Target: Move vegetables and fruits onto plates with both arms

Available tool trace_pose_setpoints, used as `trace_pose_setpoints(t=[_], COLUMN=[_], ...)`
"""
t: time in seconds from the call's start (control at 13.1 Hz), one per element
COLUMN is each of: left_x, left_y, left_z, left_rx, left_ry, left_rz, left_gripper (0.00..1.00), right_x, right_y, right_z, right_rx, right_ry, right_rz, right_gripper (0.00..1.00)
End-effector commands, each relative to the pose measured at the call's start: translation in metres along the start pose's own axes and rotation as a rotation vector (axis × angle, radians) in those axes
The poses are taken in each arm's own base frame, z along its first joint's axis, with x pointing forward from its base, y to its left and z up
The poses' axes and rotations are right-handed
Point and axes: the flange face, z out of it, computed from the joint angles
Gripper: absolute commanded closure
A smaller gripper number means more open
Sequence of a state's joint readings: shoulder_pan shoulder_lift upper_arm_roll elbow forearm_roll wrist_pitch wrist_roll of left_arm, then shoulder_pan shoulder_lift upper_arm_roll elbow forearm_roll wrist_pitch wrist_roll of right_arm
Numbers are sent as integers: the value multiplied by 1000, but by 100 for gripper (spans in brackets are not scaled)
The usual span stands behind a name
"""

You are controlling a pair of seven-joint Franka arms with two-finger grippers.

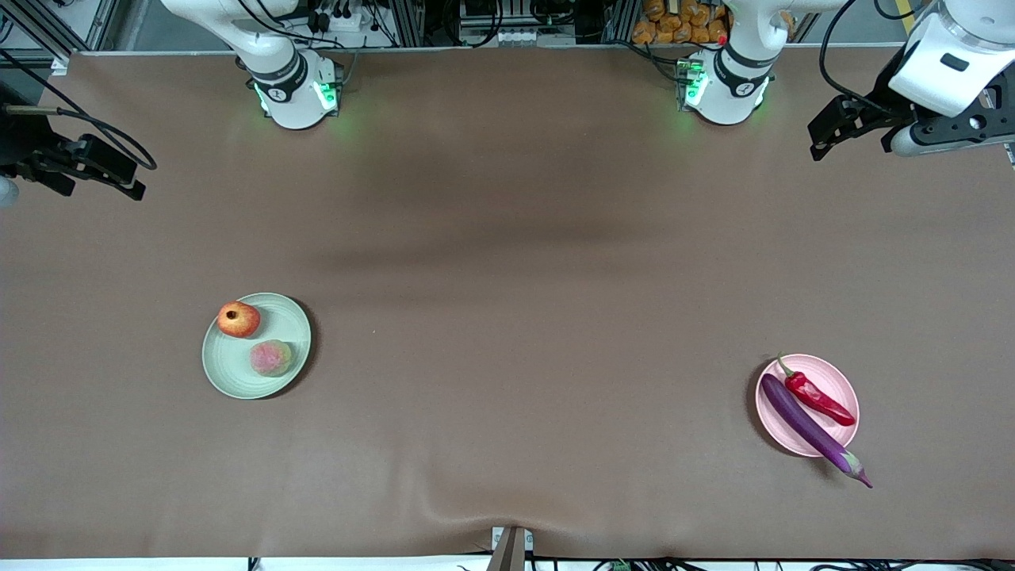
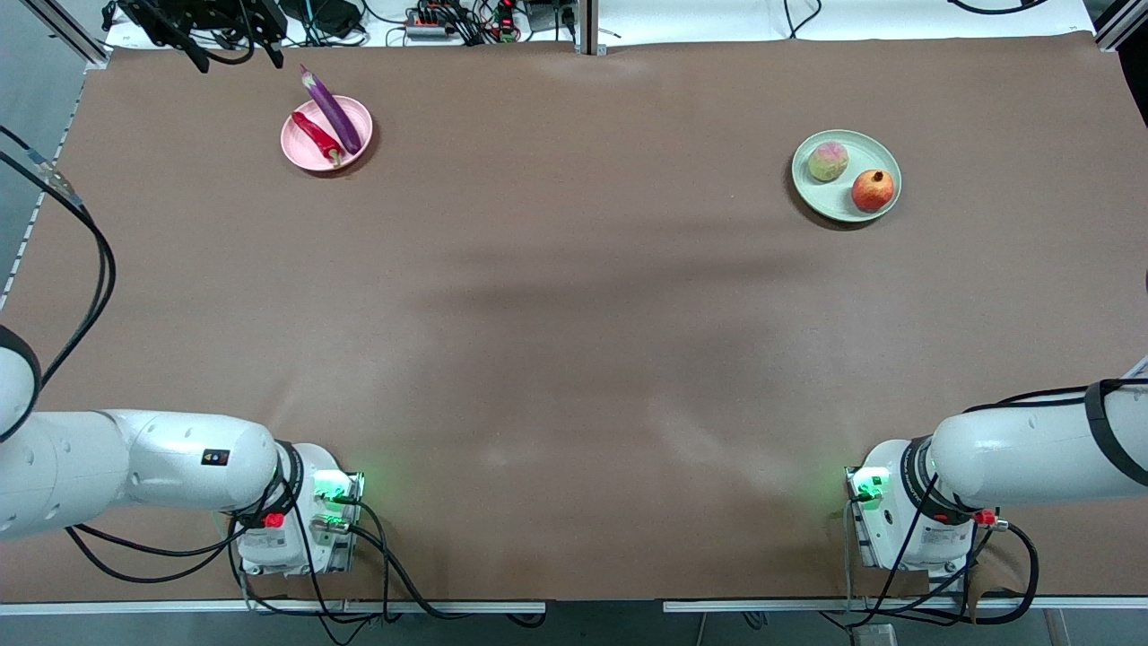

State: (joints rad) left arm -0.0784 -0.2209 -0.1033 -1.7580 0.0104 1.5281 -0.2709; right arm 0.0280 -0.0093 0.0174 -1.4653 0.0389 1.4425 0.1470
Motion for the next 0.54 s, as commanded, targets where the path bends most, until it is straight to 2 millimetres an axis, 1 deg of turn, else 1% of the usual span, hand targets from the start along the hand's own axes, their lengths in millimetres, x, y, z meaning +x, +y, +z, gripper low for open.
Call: trace_pose_setpoints(t=[0.0, 0.08, 0.31, 0.46], left_x=[3, 5, 5, 5], left_y=[-14, -21, -20, -21], left_z=[-35, -39, -40, -40], left_rx=[-6, -10, -8, -8], left_ry=[6, 11, 12, 12], left_rz=[23, 14, 12, 12], left_gripper=[0, 0, 0, 0], right_x=[-10, -9, -10, -8], right_y=[4, 4, 4, 8], right_z=[-4, -3, -2, -1], right_rx=[-13, -13, -14, -14], right_ry=[6, 6, 3, 0], right_rz=[-3, -3, -2, 4], right_gripper=[0, 0, 0, 0])
